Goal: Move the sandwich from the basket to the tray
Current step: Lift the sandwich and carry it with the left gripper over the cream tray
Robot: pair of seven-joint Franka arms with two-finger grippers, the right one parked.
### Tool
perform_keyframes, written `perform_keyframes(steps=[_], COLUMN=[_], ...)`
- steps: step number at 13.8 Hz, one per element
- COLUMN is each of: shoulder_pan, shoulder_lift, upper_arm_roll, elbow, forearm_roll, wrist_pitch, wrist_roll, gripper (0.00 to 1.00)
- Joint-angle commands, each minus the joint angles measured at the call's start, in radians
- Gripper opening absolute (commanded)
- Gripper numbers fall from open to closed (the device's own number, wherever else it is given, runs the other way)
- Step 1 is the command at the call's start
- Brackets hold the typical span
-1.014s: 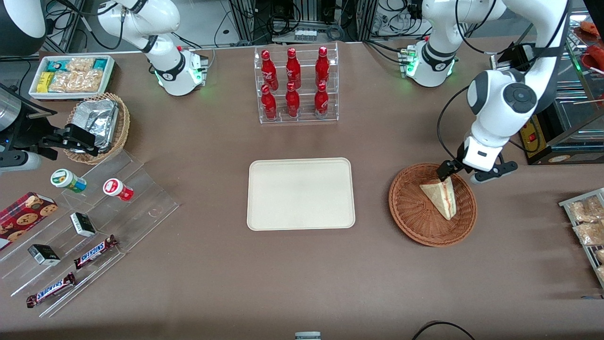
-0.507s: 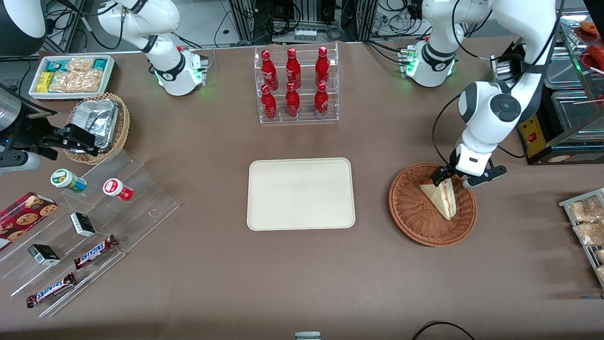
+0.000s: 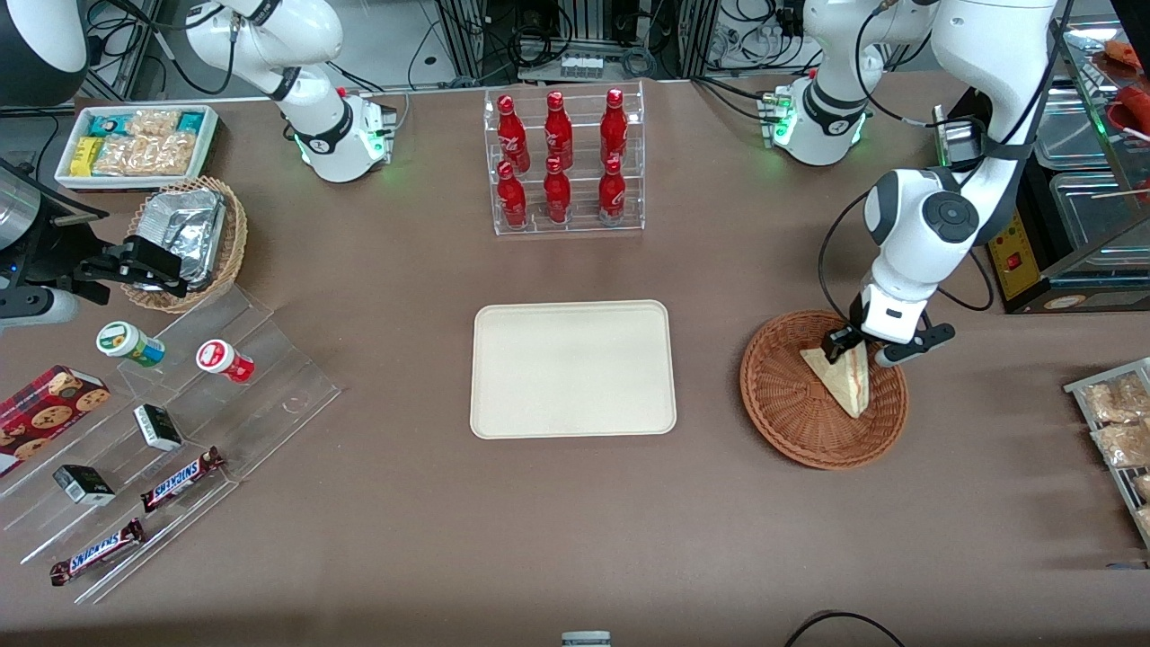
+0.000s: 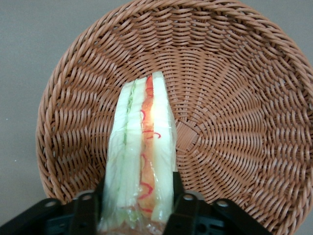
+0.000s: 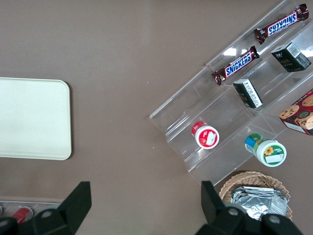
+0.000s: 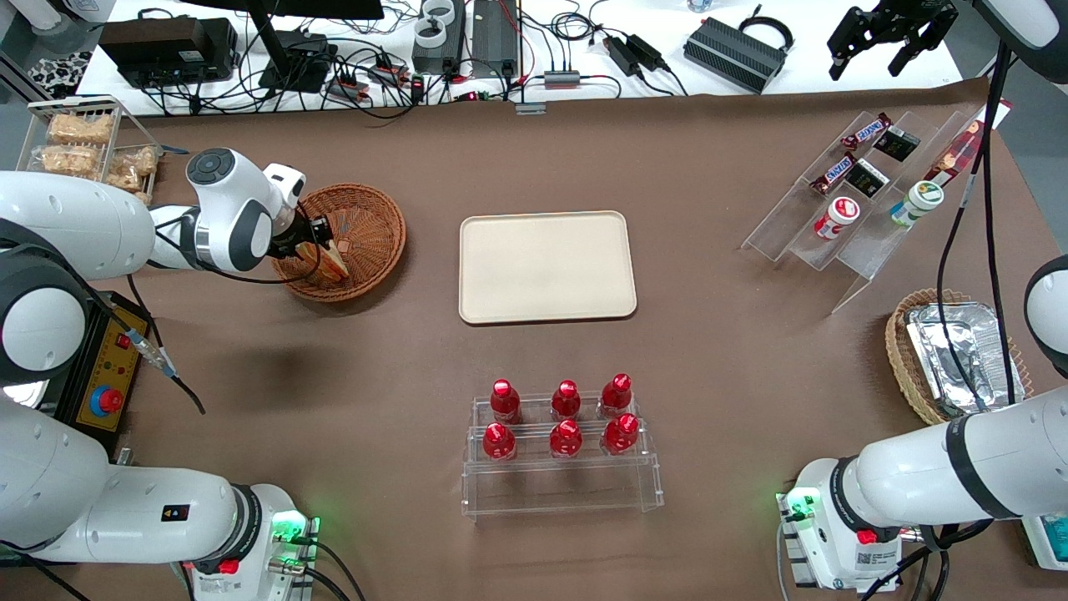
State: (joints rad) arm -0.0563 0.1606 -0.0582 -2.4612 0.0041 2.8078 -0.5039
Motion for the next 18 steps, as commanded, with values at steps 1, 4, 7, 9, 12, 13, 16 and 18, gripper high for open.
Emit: perform_keyframes(steps=[1, 4, 7, 9, 12, 13, 16, 18], shoulder_pan=[0.009, 0.003, -0.01, -0.023, -0.031, -0.042, -0.046, -0.074], shoulder_lift=[-0.03, -0.09, -0.145, -0.164, -0.151, -0.141, -0.127, -0.099], upper_arm_roll=[-0.006, -0.006, -0.011, -0.02, -0.083, -0.107, -0.208, -0.241], elbow=[0.002, 0.019, 0.053, 0.094, 0.197, 0.232, 0.275, 0.322], forearm_roll=[-0.007, 0.0, 0.013, 0.013, 0.013, 0.013, 0.016, 0.017], wrist_pitch=[-0.01, -0.097, -0.198, -0.278, -0.417, -0.462, -0.494, -0.519], wrist_roll=[-0.01, -0.007, 0.002, 0.054, 0.116, 0.129, 0.128, 0.084], gripper=[0.0, 0.0, 0.0, 0.0, 0.0, 0.0, 0.0, 0.0])
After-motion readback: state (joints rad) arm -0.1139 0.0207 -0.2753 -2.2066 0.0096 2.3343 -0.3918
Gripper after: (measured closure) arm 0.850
